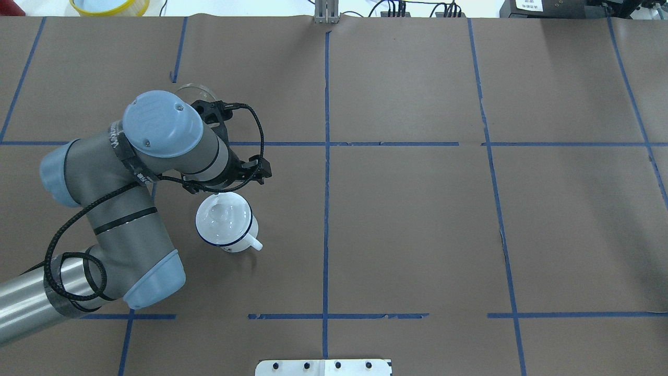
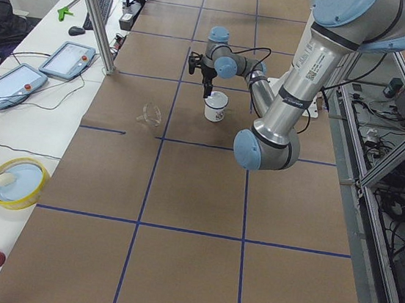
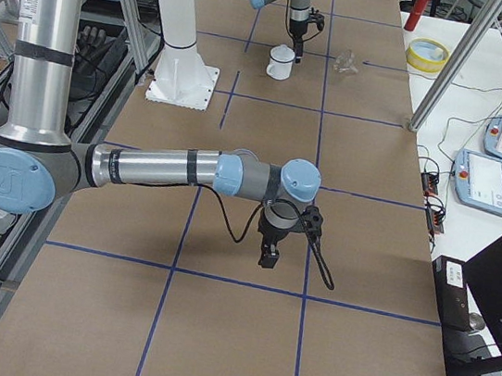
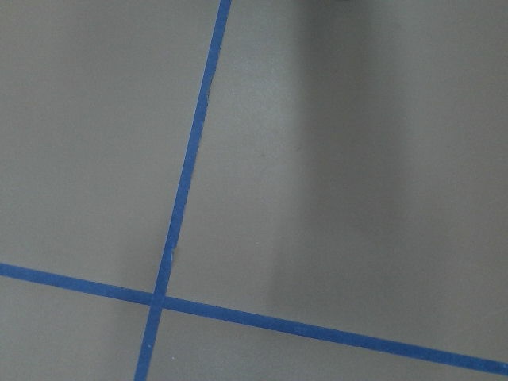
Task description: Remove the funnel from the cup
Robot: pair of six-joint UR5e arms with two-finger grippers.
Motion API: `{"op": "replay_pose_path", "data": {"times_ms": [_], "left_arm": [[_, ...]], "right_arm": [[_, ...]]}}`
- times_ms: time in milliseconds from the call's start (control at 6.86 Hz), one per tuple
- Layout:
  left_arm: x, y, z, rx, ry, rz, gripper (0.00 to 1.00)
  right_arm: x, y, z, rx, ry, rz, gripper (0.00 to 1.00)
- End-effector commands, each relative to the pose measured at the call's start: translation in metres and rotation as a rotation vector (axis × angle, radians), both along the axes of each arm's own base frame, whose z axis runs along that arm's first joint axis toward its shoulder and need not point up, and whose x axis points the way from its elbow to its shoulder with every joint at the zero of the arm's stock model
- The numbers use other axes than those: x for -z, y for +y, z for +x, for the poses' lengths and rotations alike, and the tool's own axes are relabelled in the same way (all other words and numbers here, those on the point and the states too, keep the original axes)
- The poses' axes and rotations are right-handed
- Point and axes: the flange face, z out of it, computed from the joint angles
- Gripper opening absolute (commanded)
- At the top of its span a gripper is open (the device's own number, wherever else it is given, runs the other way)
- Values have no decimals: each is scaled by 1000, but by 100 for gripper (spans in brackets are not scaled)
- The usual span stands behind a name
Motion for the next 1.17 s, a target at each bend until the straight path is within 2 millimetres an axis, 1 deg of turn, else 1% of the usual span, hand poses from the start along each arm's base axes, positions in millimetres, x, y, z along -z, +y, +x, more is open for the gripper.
{"op": "replay_pose_path", "data": {"times_ms": [0,146,292,438,583,729,875,1021], "left_arm": [[3,1,-1,-1,6,2,100],[11,3,-5,-3,17,11,100],[12,-7,-16,17,19,17,100],[21,-28,-45,18,22,87,100],[20,-50,-80,-6,26,126,100],[18,-78,-123,3,18,173,100],[3,-98,-163,-20,-7,235,100],[-33,-107,-198,-77,-18,261,100]], "right_arm": [[0,0,0,0,0,0,100],[0,0,0,0,0,0,100],[0,0,0,0,0,0,100],[0,0,0,0,0,0,100],[0,0,0,0,0,0,100],[-1,1,0,0,0,-3,100],[0,0,0,0,0,0,100],[0,0,0,0,0,0,100]]}}
